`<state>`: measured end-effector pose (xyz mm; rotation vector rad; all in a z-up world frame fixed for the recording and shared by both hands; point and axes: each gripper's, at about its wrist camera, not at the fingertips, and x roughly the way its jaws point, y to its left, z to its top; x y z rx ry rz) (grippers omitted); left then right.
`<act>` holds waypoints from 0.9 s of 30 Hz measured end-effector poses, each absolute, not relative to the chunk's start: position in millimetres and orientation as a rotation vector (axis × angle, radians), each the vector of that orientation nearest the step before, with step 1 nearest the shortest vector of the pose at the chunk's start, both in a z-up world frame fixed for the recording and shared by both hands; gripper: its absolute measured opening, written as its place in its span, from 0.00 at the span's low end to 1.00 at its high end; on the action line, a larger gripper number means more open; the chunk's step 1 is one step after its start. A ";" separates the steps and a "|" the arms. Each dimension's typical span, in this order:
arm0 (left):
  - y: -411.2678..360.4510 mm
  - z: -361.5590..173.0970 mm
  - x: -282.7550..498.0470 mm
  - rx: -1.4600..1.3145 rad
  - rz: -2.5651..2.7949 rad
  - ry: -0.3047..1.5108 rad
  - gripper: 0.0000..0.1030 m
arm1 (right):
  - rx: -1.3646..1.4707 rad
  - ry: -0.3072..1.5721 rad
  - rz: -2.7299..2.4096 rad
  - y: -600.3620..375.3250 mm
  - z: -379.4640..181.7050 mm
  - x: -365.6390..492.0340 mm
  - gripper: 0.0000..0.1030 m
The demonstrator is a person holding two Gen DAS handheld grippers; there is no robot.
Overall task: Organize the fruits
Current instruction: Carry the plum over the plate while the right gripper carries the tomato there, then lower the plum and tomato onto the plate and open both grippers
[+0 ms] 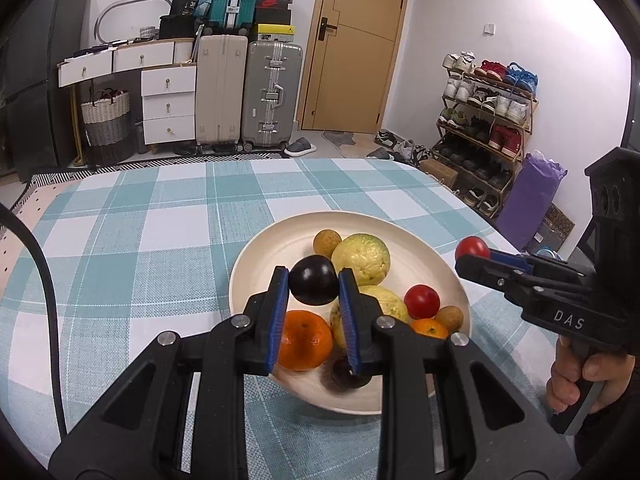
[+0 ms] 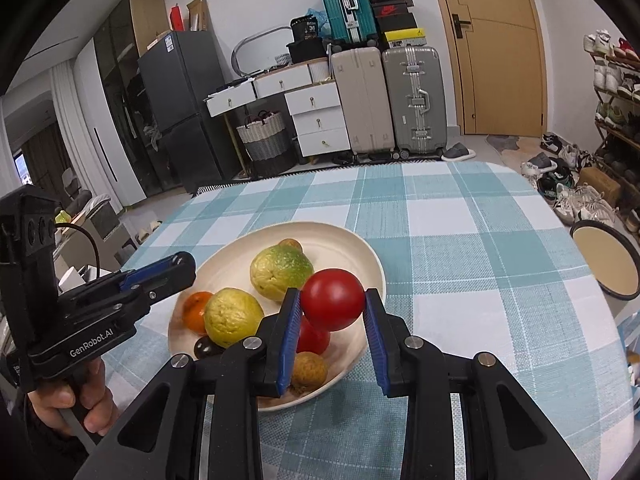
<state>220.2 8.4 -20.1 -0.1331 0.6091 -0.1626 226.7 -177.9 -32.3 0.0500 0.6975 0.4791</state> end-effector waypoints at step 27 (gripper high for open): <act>17.6 -27.1 222.9 -0.153 -0.139 0.595 0.26 | 0.037 0.722 0.467 -176.3 -40.2 230.8 0.49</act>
